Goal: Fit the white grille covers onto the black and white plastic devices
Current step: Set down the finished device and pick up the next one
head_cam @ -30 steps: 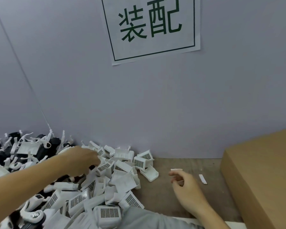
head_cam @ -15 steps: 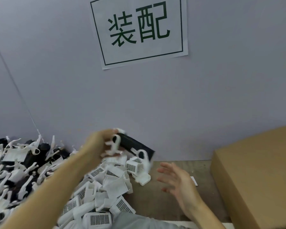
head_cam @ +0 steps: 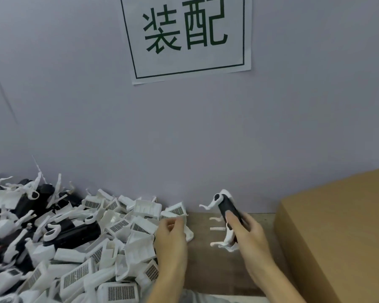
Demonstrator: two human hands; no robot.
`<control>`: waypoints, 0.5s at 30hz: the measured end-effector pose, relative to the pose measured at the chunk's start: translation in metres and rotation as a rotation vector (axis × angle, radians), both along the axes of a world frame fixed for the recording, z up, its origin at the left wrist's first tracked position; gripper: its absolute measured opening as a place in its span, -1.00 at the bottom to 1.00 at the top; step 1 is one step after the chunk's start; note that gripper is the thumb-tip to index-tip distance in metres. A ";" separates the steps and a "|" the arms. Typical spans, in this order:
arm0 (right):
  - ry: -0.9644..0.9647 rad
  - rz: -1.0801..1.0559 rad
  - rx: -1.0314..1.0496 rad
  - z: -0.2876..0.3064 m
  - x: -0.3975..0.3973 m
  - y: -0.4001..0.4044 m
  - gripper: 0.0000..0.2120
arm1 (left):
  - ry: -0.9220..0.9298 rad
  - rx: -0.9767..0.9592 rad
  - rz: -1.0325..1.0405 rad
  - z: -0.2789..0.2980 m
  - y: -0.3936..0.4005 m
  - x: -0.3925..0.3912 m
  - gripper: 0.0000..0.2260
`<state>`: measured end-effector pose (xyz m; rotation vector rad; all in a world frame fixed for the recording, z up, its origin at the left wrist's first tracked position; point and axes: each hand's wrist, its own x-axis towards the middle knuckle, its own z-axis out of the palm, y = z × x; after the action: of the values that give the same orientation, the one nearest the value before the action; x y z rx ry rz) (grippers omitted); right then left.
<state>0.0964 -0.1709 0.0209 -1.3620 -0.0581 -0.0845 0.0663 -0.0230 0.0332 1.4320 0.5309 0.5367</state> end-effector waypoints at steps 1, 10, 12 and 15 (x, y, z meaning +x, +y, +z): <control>-0.046 -0.098 -0.055 0.000 0.000 -0.001 -0.93 | -0.012 0.013 -0.054 0.001 -0.003 0.001 -0.85; -0.491 0.110 -0.774 -0.004 -0.024 0.038 -0.35 | -0.121 -0.317 -0.351 -0.003 -0.012 0.005 -0.84; -0.445 0.109 -0.816 -0.003 -0.023 0.038 -0.42 | -0.120 -0.319 -0.333 -0.007 -0.010 0.007 -0.87; -0.337 0.147 -0.813 -0.004 -0.021 0.035 -0.58 | -0.100 -0.209 -0.340 -0.010 -0.014 0.008 -0.88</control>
<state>0.0752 -0.1361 0.0169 -2.1369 -0.5208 -0.1779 0.0743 -0.0373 0.0236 1.2544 0.2474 0.2702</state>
